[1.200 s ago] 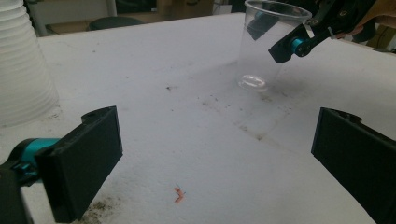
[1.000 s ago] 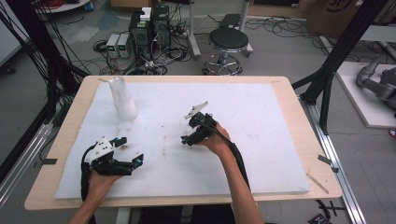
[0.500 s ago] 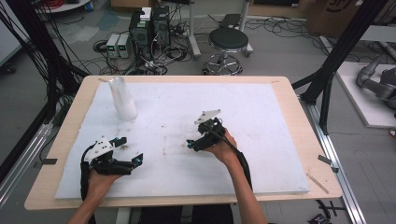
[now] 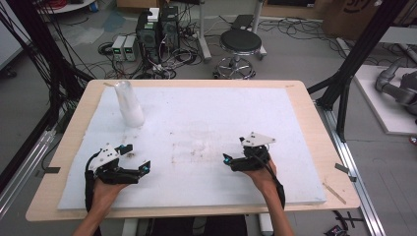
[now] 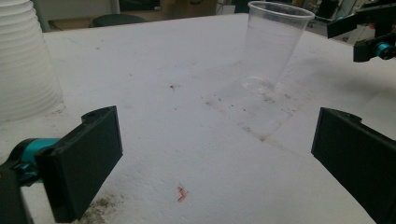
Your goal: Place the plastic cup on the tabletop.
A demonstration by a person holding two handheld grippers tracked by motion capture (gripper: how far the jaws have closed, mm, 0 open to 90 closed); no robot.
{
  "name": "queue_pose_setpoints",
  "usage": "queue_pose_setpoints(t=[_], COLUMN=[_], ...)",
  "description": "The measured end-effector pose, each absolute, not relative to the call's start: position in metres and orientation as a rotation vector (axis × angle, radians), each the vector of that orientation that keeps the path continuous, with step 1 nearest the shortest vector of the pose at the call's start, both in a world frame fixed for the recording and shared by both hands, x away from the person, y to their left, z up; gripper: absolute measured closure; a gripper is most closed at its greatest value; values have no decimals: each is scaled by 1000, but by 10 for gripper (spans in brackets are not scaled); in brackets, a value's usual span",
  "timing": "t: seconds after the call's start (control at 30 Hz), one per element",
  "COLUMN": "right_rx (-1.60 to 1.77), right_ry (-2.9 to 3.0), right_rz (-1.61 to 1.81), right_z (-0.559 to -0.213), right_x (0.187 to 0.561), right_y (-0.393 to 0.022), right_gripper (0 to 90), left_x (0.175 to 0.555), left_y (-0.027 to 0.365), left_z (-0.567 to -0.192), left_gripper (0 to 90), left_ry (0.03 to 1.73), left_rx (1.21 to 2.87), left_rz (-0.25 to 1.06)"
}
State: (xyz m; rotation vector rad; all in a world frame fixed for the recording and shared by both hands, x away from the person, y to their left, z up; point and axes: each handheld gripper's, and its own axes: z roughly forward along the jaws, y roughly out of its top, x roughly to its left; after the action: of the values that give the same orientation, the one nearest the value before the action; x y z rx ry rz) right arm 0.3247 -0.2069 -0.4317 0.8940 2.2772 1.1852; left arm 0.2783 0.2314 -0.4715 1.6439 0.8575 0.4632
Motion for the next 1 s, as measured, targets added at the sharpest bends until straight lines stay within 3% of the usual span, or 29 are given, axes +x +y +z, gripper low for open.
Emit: queue_pose_setpoints(t=[0.73, 1.0], right_rx=[1027, 1031], right_ry=[2017, 2001], right_rz=[1366, 1377], right_z=[-451, -450], right_x=[299, 295], right_y=[-269, -271], right_gripper=[143, 143], left_x=[278, 277], left_y=[233, 233], left_z=[-472, -472], left_gripper=[18, 18], left_ry=[884, 878], left_rx=[1619, 1621], left_rz=[476, 480])
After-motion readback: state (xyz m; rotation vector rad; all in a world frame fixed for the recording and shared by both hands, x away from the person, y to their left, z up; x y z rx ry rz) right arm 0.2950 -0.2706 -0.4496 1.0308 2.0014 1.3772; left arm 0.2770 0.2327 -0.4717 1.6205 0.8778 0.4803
